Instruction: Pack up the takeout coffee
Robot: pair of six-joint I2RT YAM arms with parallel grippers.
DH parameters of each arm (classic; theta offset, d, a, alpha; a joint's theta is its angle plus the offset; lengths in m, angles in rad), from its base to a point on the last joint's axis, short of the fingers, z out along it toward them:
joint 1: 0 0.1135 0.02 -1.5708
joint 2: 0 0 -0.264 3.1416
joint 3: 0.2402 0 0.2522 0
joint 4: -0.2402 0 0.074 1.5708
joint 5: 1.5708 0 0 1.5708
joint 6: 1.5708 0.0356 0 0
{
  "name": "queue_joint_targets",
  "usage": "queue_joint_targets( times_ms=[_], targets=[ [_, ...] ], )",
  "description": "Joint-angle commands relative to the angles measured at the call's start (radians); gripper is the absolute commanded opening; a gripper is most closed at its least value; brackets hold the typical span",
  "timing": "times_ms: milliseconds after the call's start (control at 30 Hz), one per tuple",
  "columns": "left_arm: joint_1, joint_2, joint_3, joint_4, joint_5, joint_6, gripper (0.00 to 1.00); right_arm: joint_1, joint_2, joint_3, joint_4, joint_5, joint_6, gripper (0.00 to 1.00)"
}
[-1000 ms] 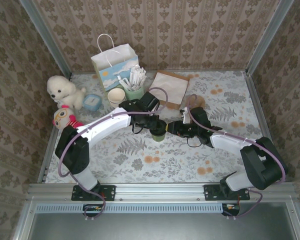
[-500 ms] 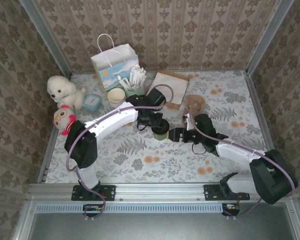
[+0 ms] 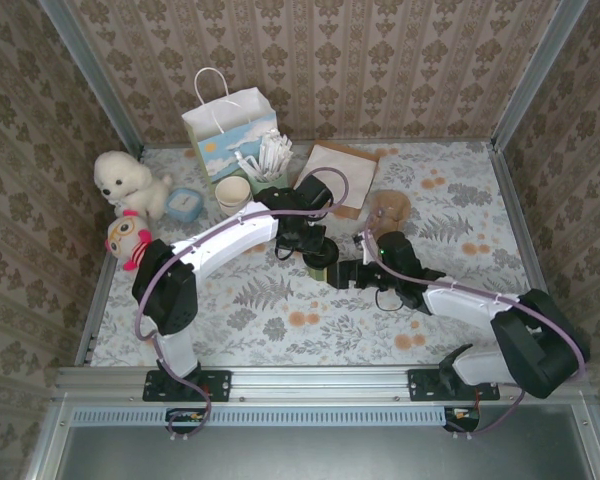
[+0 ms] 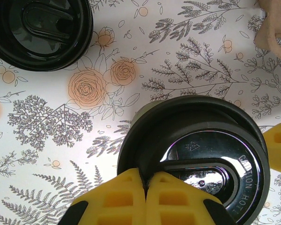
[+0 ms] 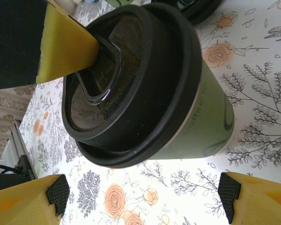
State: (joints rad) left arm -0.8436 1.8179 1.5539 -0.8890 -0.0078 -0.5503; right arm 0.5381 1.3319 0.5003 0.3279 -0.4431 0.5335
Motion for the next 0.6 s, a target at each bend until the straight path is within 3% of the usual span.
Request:
queue_joint_targets(
  times_ms=[0,367,567],
  targets=[
    [-0.013,0.078,-0.039,-0.096,0.042,-0.016,0.00,0.030,0.023,0.035,0.069,0.063,-0.015,0.86],
    [-0.015,0.084,-0.040,-0.093,0.049,-0.010,0.00,0.043,-0.056,-0.011,0.104,0.221,-0.071,0.86],
    [-0.015,0.087,-0.034,-0.093,0.052,-0.007,0.00,0.043,-0.048,0.002,0.067,0.233,-0.126,0.85]
  ],
)
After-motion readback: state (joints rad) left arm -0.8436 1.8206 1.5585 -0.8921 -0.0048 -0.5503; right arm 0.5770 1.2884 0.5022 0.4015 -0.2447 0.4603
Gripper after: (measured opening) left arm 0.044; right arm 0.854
